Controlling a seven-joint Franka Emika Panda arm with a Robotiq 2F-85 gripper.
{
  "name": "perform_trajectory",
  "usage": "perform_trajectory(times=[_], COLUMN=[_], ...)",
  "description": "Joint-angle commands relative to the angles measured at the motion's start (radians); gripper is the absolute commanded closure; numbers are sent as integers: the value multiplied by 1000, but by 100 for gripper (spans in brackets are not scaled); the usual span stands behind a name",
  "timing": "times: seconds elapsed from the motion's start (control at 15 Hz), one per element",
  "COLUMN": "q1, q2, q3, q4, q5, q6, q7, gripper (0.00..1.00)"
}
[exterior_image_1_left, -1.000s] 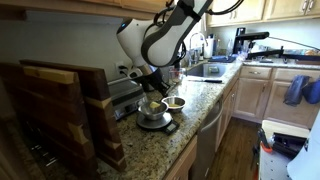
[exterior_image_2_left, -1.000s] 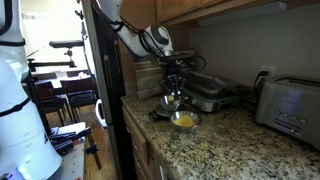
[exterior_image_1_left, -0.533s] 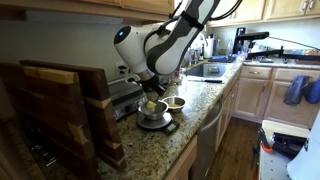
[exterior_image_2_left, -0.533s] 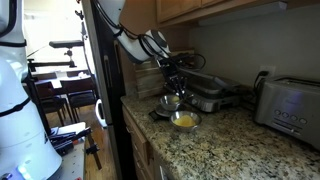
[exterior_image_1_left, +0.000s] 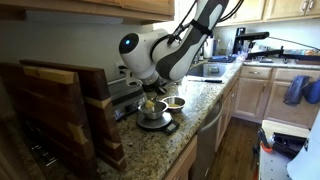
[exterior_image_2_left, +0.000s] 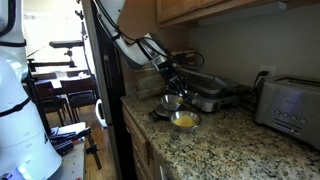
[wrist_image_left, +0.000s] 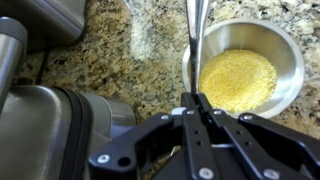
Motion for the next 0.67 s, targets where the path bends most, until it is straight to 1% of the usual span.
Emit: perform_trajectory(times=[0.0,0.2,0.4,0.6], q1=[-11,-14,-15,-13], q2=[-80,-108,-147,-191], q3=[-5,0,2,0], q4=[-107,-152,-206,-261], q5=[-116,-174,-208,-267], q6=[49,68,95,108], q7=[111,192,231,265], gripper=[98,98,98,98])
